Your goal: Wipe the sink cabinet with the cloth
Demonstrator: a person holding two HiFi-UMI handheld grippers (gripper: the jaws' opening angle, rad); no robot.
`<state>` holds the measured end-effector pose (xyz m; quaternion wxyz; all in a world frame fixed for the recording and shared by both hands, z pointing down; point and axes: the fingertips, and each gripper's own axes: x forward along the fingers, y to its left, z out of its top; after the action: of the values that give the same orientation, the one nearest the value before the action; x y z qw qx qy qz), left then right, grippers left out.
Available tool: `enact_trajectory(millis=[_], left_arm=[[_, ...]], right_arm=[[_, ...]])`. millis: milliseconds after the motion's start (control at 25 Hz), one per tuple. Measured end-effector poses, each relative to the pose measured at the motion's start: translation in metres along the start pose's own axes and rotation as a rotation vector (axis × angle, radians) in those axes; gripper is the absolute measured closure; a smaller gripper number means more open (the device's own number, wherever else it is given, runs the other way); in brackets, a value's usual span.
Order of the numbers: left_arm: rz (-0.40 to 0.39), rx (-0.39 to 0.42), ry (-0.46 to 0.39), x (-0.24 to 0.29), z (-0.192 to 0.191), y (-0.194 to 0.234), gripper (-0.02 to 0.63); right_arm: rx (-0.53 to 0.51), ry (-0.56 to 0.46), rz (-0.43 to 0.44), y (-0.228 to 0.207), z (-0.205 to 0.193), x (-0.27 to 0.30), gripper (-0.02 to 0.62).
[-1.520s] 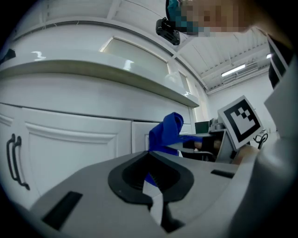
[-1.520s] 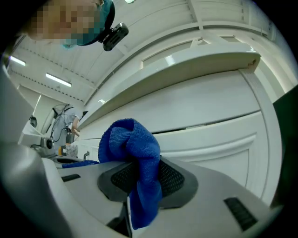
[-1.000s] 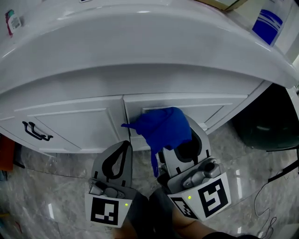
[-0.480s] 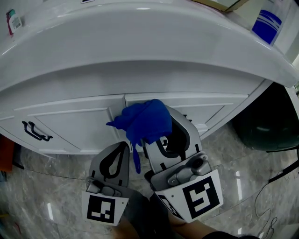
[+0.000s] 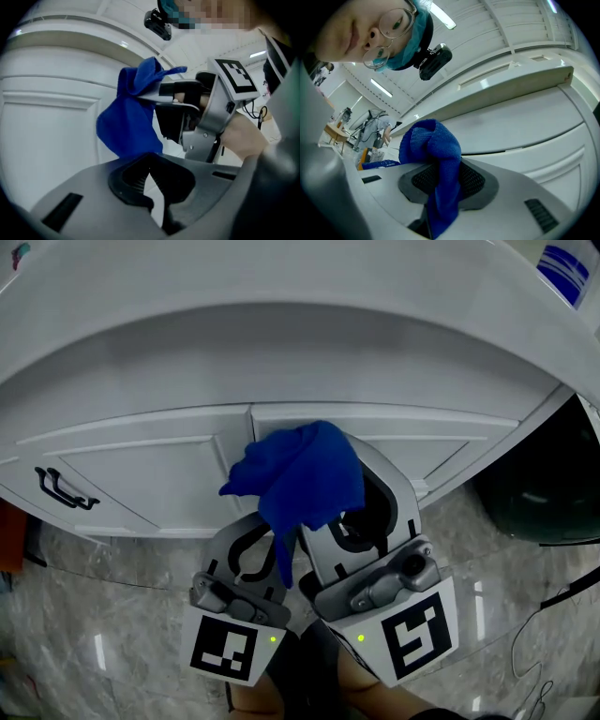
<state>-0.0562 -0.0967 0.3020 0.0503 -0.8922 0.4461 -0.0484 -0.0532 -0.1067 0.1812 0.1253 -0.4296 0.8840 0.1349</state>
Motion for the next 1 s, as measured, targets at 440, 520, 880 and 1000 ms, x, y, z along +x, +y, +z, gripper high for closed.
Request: enact_trajectory(millis=[440,520,880,1000], left_arm=[[0.066,-0.088,-0.025,-0.011,-0.007,0.022,0.606],[0.061,-0.079,-0.016,-0.01,-0.008,0.021,0.606],[0.026,-0.103,-0.026,-0.009,-0.006,0.012,0.606],[0.015,-0.114,-0.036,-0.01,-0.004,0.01,0.606]], right_arm=[[0.044,0.009,0.008,0.0,-0.001,0.0,0.48],[0.048,0.006,-0.003,-0.003,0.0,-0.001,0.48],[-0.011,-0.016,-0.041,-0.018,0.006,-0.009,0.48],[-0.008,-0.017,-0.055,-0.022,0.007,-0.011,0.48]])
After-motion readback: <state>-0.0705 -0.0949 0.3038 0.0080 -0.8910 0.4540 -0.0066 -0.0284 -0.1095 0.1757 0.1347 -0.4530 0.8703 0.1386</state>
